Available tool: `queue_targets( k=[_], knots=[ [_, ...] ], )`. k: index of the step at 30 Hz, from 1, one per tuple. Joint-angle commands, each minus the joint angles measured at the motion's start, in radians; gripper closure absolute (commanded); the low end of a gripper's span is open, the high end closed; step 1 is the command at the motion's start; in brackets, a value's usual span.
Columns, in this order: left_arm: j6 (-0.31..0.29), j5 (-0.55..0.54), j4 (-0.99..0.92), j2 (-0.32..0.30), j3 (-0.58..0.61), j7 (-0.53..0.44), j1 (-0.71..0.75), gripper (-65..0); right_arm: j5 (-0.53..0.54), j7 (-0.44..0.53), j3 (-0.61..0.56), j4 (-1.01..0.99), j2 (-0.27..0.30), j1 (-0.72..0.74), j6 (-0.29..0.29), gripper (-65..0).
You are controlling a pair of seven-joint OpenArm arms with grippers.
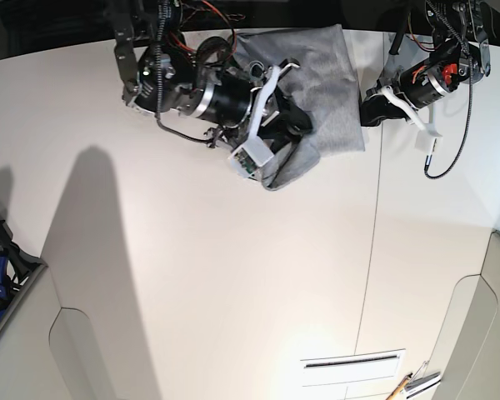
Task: Fold the T-shirt properly
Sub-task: 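Grasp the folded shirt edge with the right gripper and lift it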
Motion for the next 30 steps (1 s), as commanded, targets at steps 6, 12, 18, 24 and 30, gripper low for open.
queue_targets(
  k=[6, 12, 18, 24, 30],
  knots=[
    [0.008, 0.027, 0.004, -0.007, 0.000, 0.031, 0.006, 0.0, -0.042, 0.035, -0.121, -0.062, -0.004, 0.069, -0.026, 0.0],
    [0.008, 0.027, 0.004, -0.008, 0.000, 0.030, 0.006, 0.0, -0.041, 0.033, -0.182, -0.080, -0.019, 0.092, -0.026, 0.0],
    [0.008, 0.027, 0.004, -0.008, 0.000, 0.030, 0.006, 0.0, 0.018, 0.033, -0.186, -0.079, -0.042, 0.095, -0.022, -20.2],
    [0.008, 0.027, 0.004, -0.008, -0.001, 0.030, 0.006, 0.0, 0.145, 0.033, -0.186, -0.079, -0.042, 0.095, -0.021, -25.1],
    [0.001, 0.028, 0.004, -0.011, -0.001, 0.030, 0.000, 0.0, 0.237, 0.032, -0.186, -0.074, -0.042, 0.114, 0.056, -25.1]
  ],
)
